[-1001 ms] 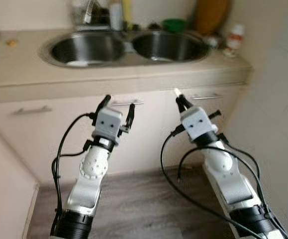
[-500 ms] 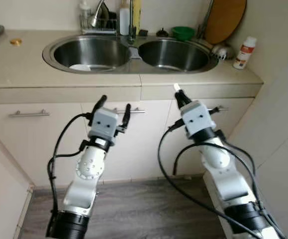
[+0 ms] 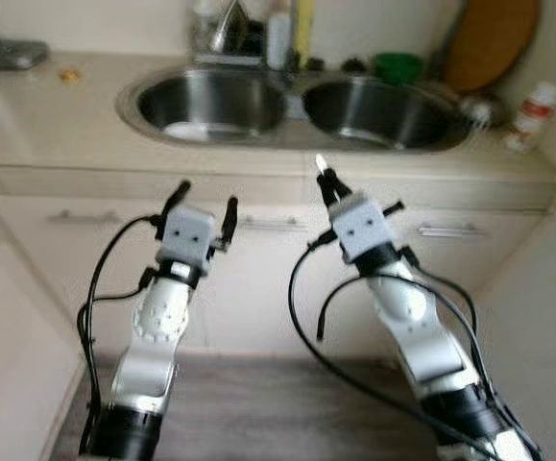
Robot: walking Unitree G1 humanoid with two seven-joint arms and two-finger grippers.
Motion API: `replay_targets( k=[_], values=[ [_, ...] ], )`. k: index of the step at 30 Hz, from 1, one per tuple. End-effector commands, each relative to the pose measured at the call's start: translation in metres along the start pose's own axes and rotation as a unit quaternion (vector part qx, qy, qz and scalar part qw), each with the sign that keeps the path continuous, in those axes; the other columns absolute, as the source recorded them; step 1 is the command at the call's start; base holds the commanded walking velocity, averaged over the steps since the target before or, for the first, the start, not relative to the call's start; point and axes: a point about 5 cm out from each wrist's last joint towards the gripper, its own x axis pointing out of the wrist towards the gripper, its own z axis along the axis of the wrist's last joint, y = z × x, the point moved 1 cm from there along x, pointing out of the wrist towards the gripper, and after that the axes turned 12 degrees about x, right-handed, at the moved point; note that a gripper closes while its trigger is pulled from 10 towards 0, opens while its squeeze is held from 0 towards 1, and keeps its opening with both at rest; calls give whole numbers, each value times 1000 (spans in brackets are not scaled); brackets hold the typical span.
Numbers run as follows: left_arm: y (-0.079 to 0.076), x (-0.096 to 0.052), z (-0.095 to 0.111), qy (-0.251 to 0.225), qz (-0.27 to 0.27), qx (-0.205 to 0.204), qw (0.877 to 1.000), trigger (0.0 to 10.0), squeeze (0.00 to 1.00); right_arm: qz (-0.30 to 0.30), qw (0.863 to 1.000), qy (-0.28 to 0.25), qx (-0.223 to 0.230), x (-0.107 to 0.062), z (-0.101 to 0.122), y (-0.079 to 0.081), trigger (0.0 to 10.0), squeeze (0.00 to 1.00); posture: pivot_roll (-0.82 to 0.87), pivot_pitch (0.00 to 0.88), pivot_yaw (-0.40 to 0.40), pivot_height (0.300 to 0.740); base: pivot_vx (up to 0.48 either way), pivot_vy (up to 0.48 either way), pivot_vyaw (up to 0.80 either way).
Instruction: Kitchen organization
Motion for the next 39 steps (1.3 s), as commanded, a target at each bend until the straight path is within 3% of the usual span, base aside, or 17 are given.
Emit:
replay_targets(
  k=[1, 17, 36, 38, 39],
  values=[
    [-1, 2, 4, -9, -7, 3, 1000, 10000, 0, -11, 1000, -11, 6, 3, 5, -5, 0, 0, 72, 0, -69, 740, 281, 0, 638],
    [0, 3, 5, -12, -6, 4, 1000, 10000, 0, -45, 998, -33, 18, 9, 12, -16, 0, 0, 71, 0, -70, 740, 281, 0, 0],
    [-1, 4, 5, -14, -7, 3, 1000, 10000, 0, -49, 998, -44, 22, 12, 16, -17, 0, 0, 73, 0, -68, 740, 282, 0, 0],
    [0, 4, 5, -14, -6, 4, 1000, 10000, 0, -49, 998, -44, 22, 12, 16, -17, 510, 0, 73, 0, -68, 740, 296, 0, 0],
    [0, 4, 6, -15, -6, 4, 1000, 10000, 0, -48, 998, -43, 22, 12, 16, -17, 2471, 0, 75, 0, -69, 740, 296, 0, 0]
  ],
)
